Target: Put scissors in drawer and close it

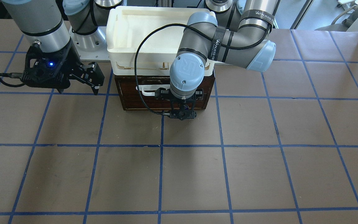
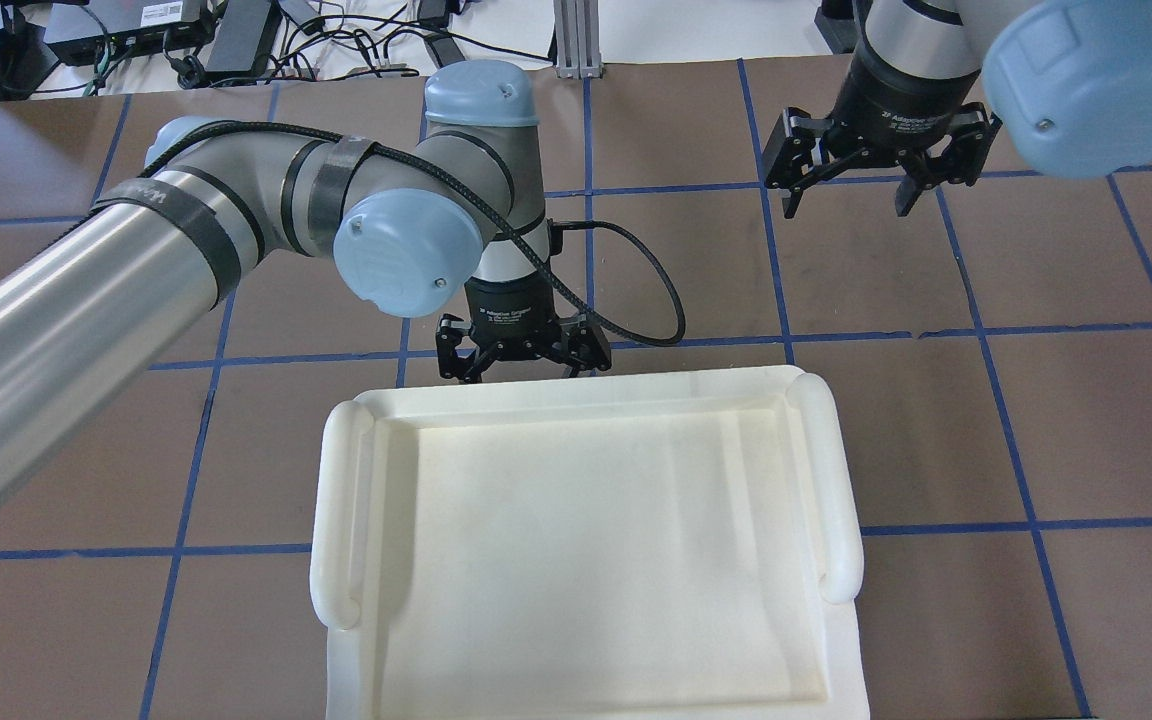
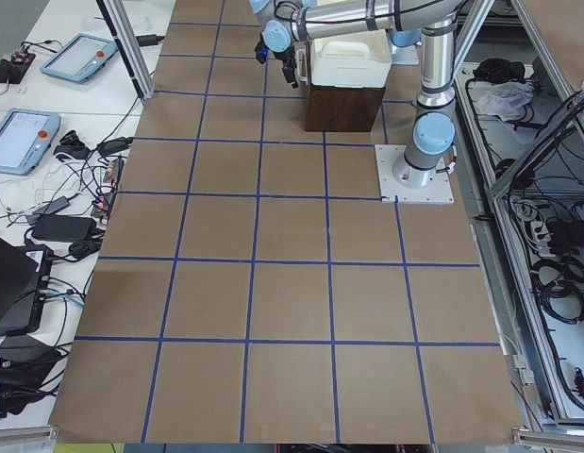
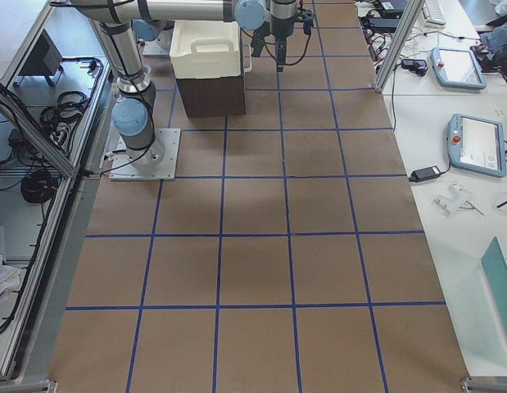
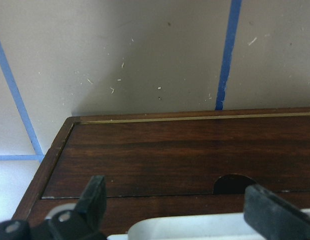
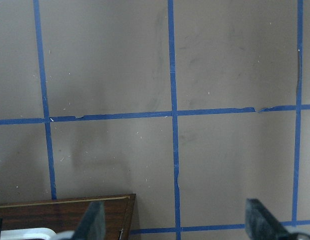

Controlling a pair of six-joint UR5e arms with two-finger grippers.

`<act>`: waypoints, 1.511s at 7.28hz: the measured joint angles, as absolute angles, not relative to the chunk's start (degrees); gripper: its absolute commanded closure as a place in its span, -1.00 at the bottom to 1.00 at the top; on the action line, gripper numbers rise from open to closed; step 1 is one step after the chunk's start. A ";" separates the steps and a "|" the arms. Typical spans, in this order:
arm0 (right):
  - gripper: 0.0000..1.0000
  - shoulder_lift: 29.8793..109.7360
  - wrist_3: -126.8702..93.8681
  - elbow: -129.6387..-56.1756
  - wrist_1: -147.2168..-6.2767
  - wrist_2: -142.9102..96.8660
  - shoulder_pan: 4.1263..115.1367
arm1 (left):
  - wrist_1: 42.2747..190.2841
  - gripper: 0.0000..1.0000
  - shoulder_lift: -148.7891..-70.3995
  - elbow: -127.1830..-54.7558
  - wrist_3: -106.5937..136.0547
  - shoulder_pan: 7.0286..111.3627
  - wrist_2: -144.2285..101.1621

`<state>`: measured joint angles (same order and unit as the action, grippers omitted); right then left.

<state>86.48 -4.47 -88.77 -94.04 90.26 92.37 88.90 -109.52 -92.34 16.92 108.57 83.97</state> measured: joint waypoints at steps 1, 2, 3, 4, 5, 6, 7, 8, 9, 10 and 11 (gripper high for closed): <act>-1.00 86.48 -4.45 -88.77 -94.04 90.26 92.37 | 88.84 -1.00 -110.03 -91.64 16.89 108.55 84.17; -1.00 86.48 -4.46 -88.77 -94.08 90.26 92.37 | 88.97 -1.00 -110.16 -90.44 16.88 108.37 84.30; -1.00 86.48 -4.47 -88.77 -94.13 90.26 92.37 | 89.79 -1.00 -109.95 -88.46 16.88 107.89 84.50; -1.00 86.49 -4.48 -88.77 -94.12 90.29 92.37 | 91.19 -1.00 -109.46 -86.05 16.88 106.77 84.80; -1.00 86.49 -4.42 -88.77 -94.06 91.12 92.37 | 92.67 -1.00 -108.56 -83.85 16.88 104.82 85.01; -1.00 86.49 -4.39 -88.77 -94.00 92.81 92.37 | 94.25 -1.00 -107.18 -82.33 16.64 102.26 85.71; -1.00 86.47 -4.48 -88.77 -93.95 94.01 92.37 | 95.55 -1.00 -105.21 -81.51 15.61 99.38 87.50; -1.00 86.46 -4.49 -88.77 -93.91 94.24 92.37 | 95.88 -1.00 -102.79 -81.16 13.74 97.20 89.34; -1.00 86.47 -4.42 -88.77 -93.82 93.48 92.45 | 95.84 -1.00 -99.92 -81.14 12.02 95.95 90.34; -1.00 86.56 -4.36 -88.75 -93.72 91.67 92.66 | 95.77 -1.00 -96.96 -81.43 11.20 95.43 90.78; -1.00 86.66 -4.32 -88.72 -93.68 89.72 92.83 | 95.44 -1.00 -94.56 -81.86 10.84 95.24 90.91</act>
